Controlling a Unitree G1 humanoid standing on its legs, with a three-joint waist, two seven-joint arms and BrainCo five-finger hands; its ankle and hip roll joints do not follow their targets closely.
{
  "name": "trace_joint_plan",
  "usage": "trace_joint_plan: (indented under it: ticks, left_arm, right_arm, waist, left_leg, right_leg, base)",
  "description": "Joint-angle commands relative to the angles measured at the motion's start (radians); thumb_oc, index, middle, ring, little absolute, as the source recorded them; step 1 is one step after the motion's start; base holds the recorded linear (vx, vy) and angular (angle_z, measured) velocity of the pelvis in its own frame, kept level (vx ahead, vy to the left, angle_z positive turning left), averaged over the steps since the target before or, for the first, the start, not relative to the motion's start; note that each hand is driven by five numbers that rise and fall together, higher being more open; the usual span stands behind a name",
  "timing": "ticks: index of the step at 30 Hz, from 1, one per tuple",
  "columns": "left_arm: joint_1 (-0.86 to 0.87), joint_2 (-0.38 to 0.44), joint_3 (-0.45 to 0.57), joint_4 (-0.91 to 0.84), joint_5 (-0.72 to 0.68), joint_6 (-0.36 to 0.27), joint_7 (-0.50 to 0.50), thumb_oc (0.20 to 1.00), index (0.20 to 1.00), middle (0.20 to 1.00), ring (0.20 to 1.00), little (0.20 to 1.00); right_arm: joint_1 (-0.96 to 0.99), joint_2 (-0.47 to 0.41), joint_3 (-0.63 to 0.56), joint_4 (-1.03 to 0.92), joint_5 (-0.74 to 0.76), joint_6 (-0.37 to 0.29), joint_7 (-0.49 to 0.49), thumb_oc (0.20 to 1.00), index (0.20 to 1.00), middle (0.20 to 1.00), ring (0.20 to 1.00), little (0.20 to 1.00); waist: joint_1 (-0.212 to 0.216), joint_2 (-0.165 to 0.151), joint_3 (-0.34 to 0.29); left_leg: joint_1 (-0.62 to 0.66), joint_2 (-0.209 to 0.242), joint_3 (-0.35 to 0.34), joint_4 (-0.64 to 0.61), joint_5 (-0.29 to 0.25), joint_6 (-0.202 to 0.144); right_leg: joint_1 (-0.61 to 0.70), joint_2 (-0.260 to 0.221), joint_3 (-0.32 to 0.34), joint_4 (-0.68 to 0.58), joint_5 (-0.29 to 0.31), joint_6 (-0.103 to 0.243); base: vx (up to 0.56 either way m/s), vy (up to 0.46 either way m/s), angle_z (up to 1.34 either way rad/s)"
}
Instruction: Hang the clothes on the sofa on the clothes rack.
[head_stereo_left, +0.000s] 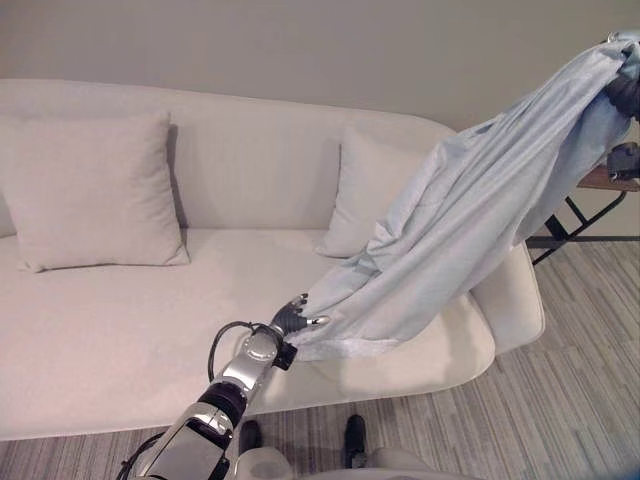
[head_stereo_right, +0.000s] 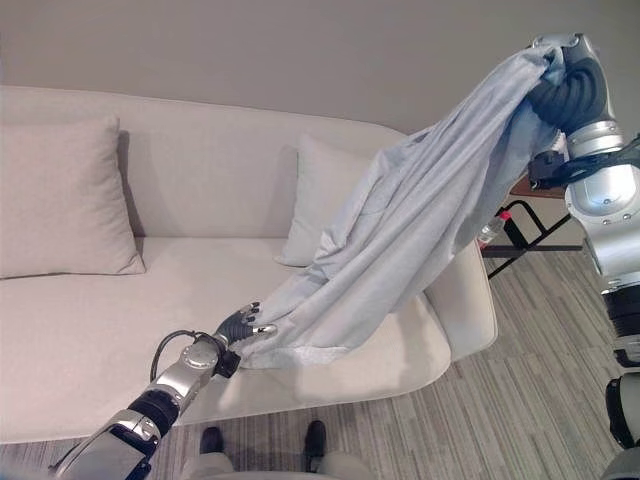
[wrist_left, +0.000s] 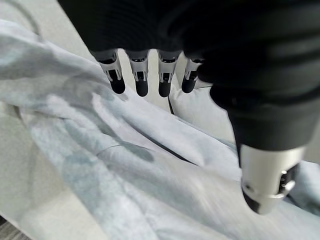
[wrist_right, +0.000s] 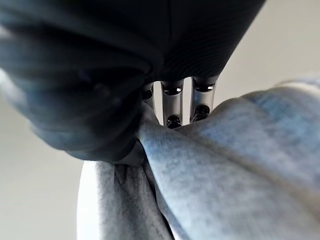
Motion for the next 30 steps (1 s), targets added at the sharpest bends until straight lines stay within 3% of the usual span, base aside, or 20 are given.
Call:
trace_joint_plan:
  ticks: [1, 6, 12, 23, 30]
  left_arm:
    - [-0.064, -0.046, -0.072, 0.054, 0.0, -0.049, 0.006, 1.0, 1.0, 1.0, 1.0, 1.0]
    - [-0.087, -0.049, -0.096, 0.088, 0.009, -0.051, 0.006, 1.0, 1.0, 1.0, 1.0, 1.0]
    - [-0.109, -0.056, -0.112, 0.109, 0.006, -0.054, 0.013, 1.0, 1.0, 1.0, 1.0, 1.0]
    - [-0.129, -0.095, -0.118, 0.196, -0.015, -0.061, 0.025, 1.0, 1.0, 1.0, 1.0, 1.0]
    - [-0.115, -0.162, -0.1, 0.326, -0.036, -0.059, 0.029, 1.0, 1.0, 1.0, 1.0, 1.0]
  right_arm:
    - [-0.262, -0.122, 0.101, 0.058, 0.046, -0.049, -0.068, 0.2, 0.2, 0.2, 0.2, 0.2]
    - [-0.437, -0.153, 0.249, 0.154, 0.073, -0.046, -0.078, 0.2, 0.2, 0.2, 0.2, 0.2]
    - [-0.573, -0.161, 0.331, 0.268, 0.111, -0.044, -0.094, 0.2, 0.2, 0.2, 0.2, 0.2]
    - [-0.636, -0.123, 0.308, 0.334, 0.207, -0.057, -0.097, 0.2, 0.2, 0.2, 0.2, 0.2]
    - [-0.786, -0.121, 0.407, 0.442, 0.27, -0.063, -0.093, 0.2, 0.2, 0.2, 0.2, 0.2]
  waist:
    - [0.014, 0.038, -0.07]
    - [-0.001, 0.041, -0.087]
    - [-0.009, 0.045, -0.101]
    - [-0.025, 0.05, -0.132]
    - [-0.037, 0.043, -0.161]
  left_leg:
    - [0.05, -0.001, -0.033, 0.0, -0.12, 0.01]
    - [0.056, 0.003, -0.03, 0.0, -0.122, 0.008]
    - [0.059, 0.003, -0.027, 0.0, -0.125, 0.007]
    - [0.066, 0.004, -0.023, 0.0, -0.128, 0.004]
    - [0.083, 0.014, -0.014, 0.0, -0.143, -0.003]
  right_leg:
    - [-0.002, -0.044, -0.061, 0.002, -0.032, -0.002]
    - [0.0, -0.042, -0.058, 0.002, -0.032, -0.002]
    - [0.003, -0.04, -0.062, 0.002, -0.032, -0.001]
    - [0.007, -0.037, -0.06, 0.002, -0.032, -0.001]
    - [0.015, -0.026, -0.053, 0.002, -0.039, -0.002]
  base:
    - [0.0, 0.0, 0.0]
    - [0.0, 0.0, 0.0]
    - [0.0, 0.0, 0.0]
    - [0.01, -0.004, 0.0]
    - [0.04, -0.009, -0.04]
